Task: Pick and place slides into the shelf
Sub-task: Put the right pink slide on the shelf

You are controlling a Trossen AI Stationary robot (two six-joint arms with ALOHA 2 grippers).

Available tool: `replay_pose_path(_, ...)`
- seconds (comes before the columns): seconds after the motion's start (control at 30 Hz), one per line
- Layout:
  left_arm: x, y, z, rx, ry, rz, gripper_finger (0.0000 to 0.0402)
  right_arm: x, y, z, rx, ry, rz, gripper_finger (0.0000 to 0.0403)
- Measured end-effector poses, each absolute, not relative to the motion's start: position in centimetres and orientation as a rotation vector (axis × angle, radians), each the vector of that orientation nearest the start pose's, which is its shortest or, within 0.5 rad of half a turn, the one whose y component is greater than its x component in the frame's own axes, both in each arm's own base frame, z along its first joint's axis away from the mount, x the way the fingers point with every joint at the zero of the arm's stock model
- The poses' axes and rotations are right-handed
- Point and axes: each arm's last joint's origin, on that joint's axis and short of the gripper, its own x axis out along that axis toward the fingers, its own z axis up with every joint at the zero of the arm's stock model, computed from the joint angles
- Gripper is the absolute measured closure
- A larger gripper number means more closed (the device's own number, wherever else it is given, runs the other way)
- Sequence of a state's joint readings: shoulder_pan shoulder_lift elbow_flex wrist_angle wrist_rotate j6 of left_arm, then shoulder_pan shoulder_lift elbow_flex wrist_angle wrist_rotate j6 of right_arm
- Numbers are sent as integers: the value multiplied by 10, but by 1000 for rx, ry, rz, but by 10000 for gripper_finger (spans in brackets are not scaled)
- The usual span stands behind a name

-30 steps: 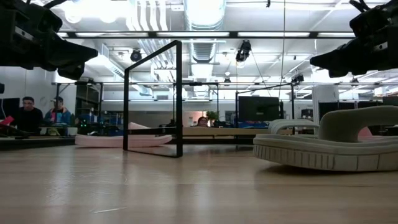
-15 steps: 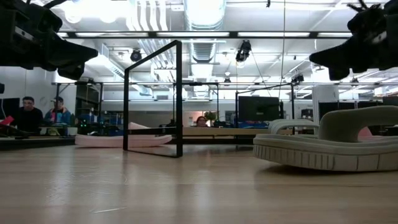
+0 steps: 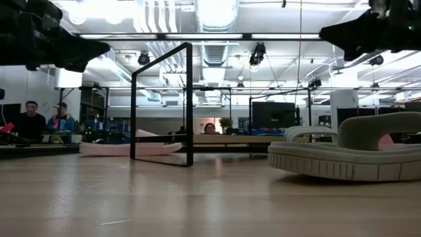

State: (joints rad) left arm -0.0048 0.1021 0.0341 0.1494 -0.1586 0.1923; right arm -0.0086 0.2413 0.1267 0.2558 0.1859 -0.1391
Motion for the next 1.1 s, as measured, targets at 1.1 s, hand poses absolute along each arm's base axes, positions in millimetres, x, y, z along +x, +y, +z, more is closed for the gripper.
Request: replay_pose_path(1.1,116,17,217,206,182,603,279,158,-12,286,-136,381,-388,280)
